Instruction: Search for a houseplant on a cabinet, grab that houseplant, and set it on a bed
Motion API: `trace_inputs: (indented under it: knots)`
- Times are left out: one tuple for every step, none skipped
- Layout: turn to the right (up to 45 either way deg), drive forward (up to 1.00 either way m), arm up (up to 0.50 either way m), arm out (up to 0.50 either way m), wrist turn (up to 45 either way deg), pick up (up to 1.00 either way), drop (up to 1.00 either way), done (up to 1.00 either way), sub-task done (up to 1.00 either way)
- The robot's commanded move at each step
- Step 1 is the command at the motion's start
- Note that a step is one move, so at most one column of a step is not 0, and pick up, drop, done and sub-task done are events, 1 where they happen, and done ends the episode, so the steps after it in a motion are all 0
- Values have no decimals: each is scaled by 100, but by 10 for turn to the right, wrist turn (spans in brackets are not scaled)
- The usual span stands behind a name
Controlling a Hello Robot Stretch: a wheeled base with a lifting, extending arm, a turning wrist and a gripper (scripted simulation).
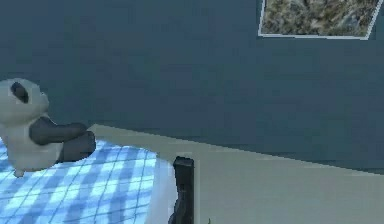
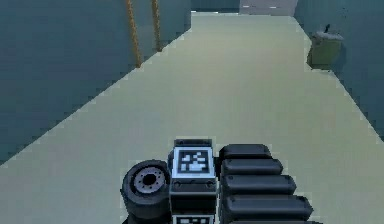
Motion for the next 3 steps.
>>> trace_inputs:
  knots:
    - [330,0,0,0,0,0,0,0,0]
    - [-420,0,0,0,0,0,0,0,0]
    - [-450,0,0,0,0,0,0,0,0]
